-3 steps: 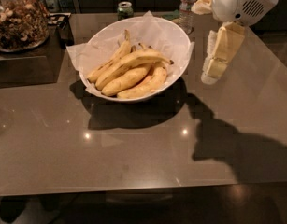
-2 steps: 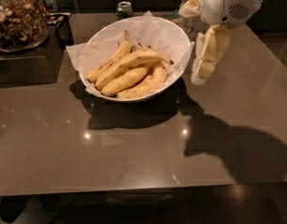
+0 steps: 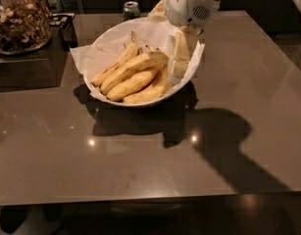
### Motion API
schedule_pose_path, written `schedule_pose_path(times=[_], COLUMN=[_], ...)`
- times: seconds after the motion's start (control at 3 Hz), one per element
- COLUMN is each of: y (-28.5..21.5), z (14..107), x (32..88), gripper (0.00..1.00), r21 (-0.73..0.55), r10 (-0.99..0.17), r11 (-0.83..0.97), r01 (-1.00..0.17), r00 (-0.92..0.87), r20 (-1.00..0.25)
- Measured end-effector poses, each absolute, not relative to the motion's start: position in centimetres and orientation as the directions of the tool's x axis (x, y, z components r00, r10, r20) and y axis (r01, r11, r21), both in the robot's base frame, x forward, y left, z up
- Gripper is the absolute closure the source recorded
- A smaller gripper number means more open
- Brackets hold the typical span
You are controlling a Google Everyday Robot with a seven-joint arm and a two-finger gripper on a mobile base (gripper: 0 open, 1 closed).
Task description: Pick banana from white bowl
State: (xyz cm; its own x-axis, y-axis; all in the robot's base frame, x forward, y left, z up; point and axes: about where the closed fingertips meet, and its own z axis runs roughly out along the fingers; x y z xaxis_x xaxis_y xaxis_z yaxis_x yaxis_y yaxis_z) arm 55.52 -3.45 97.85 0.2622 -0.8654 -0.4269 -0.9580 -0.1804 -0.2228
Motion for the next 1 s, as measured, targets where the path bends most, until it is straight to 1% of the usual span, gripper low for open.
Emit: schedule_pose_path(times=[0.33,0.67,1.0], y=[-3.1,-3.0,-1.3], z=[98.0,97.8,97.3], x=[55.7,56.6,59.0], gripper=[0.19,0.33,0.25], r21=[-0.233,-0.257,-0.282], r10=[-0.863,-0.859,-0.835], r11=[-0.177,-0.163,-0.207], r01=[-0.956,-0.953,-0.937], r00=[0.265,0.265,0.320], r20=[-0.430,-0.439,-0.448])
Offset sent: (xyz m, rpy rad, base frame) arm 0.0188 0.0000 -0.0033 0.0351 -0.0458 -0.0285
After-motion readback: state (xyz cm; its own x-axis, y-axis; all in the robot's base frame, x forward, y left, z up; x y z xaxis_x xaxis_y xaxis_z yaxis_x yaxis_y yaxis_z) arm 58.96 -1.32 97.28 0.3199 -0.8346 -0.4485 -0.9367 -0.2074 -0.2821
